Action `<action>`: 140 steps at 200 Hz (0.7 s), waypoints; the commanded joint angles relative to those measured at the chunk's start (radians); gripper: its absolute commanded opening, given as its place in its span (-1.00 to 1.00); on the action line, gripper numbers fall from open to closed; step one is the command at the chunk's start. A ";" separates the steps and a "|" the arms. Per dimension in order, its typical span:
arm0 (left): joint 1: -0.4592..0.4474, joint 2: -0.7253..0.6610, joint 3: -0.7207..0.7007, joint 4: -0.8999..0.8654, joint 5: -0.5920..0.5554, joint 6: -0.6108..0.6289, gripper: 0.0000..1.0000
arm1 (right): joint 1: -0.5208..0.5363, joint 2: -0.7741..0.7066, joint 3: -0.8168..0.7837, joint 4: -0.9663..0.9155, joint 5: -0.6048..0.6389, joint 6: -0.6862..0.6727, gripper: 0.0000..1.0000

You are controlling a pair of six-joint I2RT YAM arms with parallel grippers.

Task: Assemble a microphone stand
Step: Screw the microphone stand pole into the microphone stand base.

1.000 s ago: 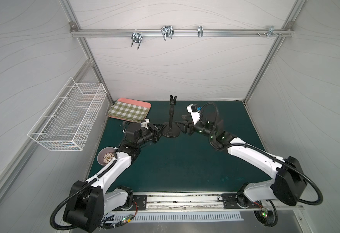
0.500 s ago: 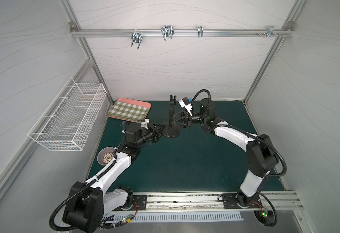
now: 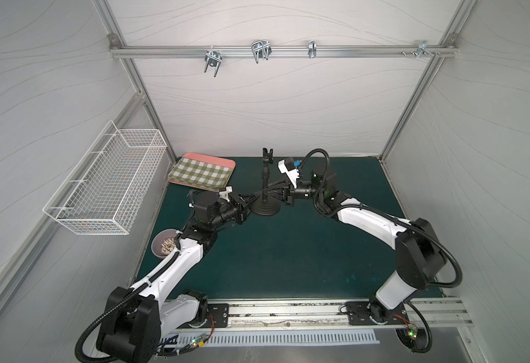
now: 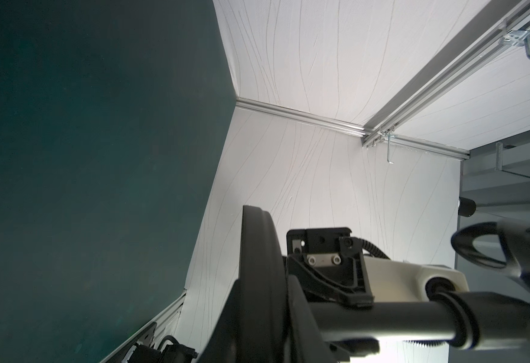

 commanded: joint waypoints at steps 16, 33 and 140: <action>0.001 -0.008 0.052 0.132 -0.010 -0.002 -1.00 | 0.247 -0.133 -0.077 -0.114 0.625 -0.049 -1.00; 0.000 -0.007 0.052 0.134 -0.010 -0.003 -1.00 | 0.340 -0.138 -0.077 -0.133 0.900 -0.012 -0.97; 0.002 -0.006 0.047 0.144 -0.008 -0.008 -1.00 | 0.189 -0.231 -0.142 -0.115 0.465 0.052 0.42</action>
